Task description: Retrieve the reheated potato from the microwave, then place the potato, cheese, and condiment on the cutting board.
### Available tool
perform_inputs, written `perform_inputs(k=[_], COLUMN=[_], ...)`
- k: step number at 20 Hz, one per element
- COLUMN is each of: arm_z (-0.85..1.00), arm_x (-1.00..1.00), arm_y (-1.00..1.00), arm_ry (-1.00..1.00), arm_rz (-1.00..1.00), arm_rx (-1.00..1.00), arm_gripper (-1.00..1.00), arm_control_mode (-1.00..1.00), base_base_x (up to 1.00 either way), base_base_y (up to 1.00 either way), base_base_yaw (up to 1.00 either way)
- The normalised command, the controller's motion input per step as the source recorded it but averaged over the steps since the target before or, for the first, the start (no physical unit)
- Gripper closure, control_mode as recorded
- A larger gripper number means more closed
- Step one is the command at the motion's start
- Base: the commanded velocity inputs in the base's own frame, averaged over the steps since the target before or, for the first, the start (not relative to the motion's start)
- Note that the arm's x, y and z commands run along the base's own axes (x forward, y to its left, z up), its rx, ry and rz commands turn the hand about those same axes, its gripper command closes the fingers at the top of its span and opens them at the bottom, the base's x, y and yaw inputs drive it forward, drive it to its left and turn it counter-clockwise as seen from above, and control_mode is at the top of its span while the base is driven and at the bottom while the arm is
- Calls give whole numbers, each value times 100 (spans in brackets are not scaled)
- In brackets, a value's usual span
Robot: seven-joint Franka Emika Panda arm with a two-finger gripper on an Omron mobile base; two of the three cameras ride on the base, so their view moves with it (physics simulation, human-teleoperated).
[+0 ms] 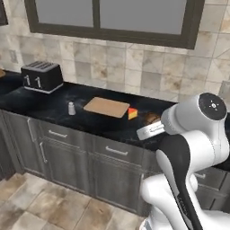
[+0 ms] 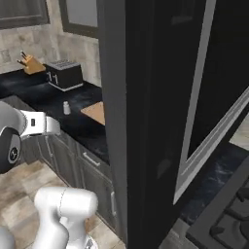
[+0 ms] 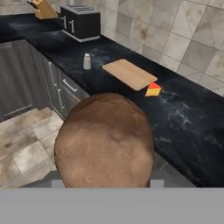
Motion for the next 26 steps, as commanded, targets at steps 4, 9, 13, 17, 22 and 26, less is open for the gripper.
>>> perform_inputs(k=[4,9,13,17,22,26], arm_z=[0,0,0,0,0,0], arm_x=[0,0,0,0,0,0], arm_y=[0,0,0,0,0,0], arm_ry=[0,0,0,0,0,0], arm_rz=[0,0,0,0,0,0], arm_rx=[0,0,0,0,0,0], arm_gripper=[100,100,100,100,100,100], arm_control_mode=[100,100,100,100,100,100], base_base_x=[41,51,57,42,26,5], base_base_y=[0,0,1,20,36,53], base_base_yaw=[-48,-38,-32,-51,-59,-45])
